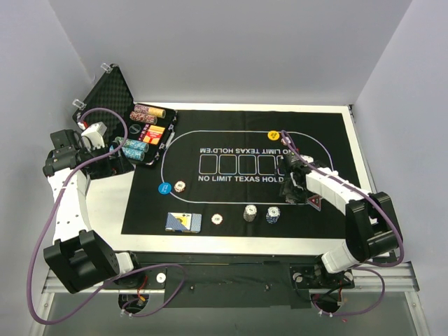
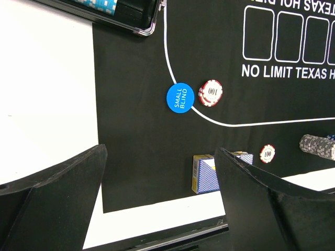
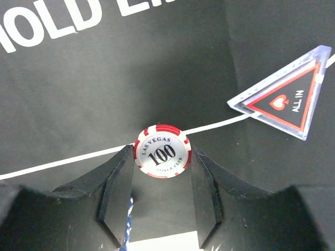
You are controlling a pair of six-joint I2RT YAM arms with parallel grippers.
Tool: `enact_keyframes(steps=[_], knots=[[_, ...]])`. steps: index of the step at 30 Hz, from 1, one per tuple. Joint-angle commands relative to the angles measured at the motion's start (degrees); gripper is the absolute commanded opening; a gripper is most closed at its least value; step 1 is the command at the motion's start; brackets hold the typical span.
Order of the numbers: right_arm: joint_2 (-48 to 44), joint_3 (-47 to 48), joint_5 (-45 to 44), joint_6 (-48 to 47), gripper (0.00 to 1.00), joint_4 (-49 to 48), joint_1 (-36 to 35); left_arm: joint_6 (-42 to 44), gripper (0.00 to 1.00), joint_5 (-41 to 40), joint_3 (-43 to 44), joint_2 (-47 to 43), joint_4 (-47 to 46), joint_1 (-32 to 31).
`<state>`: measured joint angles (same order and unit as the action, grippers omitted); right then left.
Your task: Distribute texas hold em gaming equipment
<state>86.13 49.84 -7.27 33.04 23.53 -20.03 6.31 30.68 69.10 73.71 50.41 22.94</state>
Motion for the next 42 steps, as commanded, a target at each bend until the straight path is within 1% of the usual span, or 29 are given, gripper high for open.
enact_keyframes(steps=[1,4,8,10,11,12,13,16,17,20,21,22,23,28,30,31,35,38,42], knots=[[-0.17,-2.03,-3.45,1.24,0.13,-1.29,2.10,0.90,0.95,0.88,0.16,-1.20,-1.02,0.35],[0.00,-2.38,-4.24,1.94,0.13,-1.21,3.42,1.16,0.95,0.79,-0.11,-1.11,-0.93,0.35],[1.05,-1.86,-5.65,2.38,0.13,-0.59,3.51,1.16,0.95,1.14,-0.28,-1.11,-0.93,0.44],[1.93,-1.77,-5.65,2.56,0.18,-0.59,3.51,1.08,0.95,1.31,-0.20,-1.03,-1.02,0.35],[2.37,-1.68,-5.57,2.56,0.22,-0.59,3.51,1.16,0.95,1.23,-0.28,-1.03,-1.02,0.35],[2.55,-1.68,-5.56,2.65,0.25,-0.68,3.42,1.16,0.95,1.32,-0.28,-1.11,-1.02,0.35],[2.90,-1.59,-5.48,2.82,0.33,-0.50,3.51,1.16,0.95,1.40,-0.20,-1.20,-1.02,0.35],[3.43,-1.33,-5.30,2.91,0.40,-0.24,3.51,1.43,0.95,1.76,-0.11,-1.55,-0.93,0.44],[3.43,-1.16,-5.21,2.91,0.43,-0.24,3.51,1.34,0.95,1.76,-0.02,-1.64,-0.93,0.35],[2.03,-1.33,-4.95,3.52,0.52,-0.06,3.25,1.43,0.95,1.76,0.16,-1.64,-0.76,0.35],[0.63,-1.33,-5.21,3.53,0.59,-0.06,2.72,1.34,0.95,1.76,0.07,-1.56,-0.58,0.44],[-0.08,-1.07,-5.91,3.61,0.62,0.37,2.37,1.34,0.95,1.76,0.24,-1.47,-0.58,0.44],[-1.65,-0.72,-6.35,3.53,0.64,0.90,1.32,1.34,0.95,1.76,0.24,-1.38,-0.49,0.35],[-8.41,4.19,-9.78,3.96,0.66,5.20,-4.74,1.17,0.95,2.11,0.16,-1.29,-0.58,0.44],[-10.01,6.48,-9.26,3.97,0.67,6.08,-9.30,1.08,0.95,2.28,0.07,-0.77,-0.49,0.35],[-10.27,7.54,-8.82,3.88,0.67,6.35,-10.19,1.08,0.95,2.54,0.16,-0.59,-0.49,0.44],[-9.05,13.51,-7.24,2.12,0.71,8.37,-18.18,0.81,0.95,2.63,-0.11,-0.41,-0.58,0.44],[-5.64,16.33,-7.06,1.16,0.74,10.30,-24.15,0.64,0.95,2.63,-0.19,-0.41,-0.58,0.35],[-2.29,17.13,-7.06,1.15,0.78,10.84,-28.12,0.55,0.95,2.28,-0.28,-0.50,-0.58,0.35]])
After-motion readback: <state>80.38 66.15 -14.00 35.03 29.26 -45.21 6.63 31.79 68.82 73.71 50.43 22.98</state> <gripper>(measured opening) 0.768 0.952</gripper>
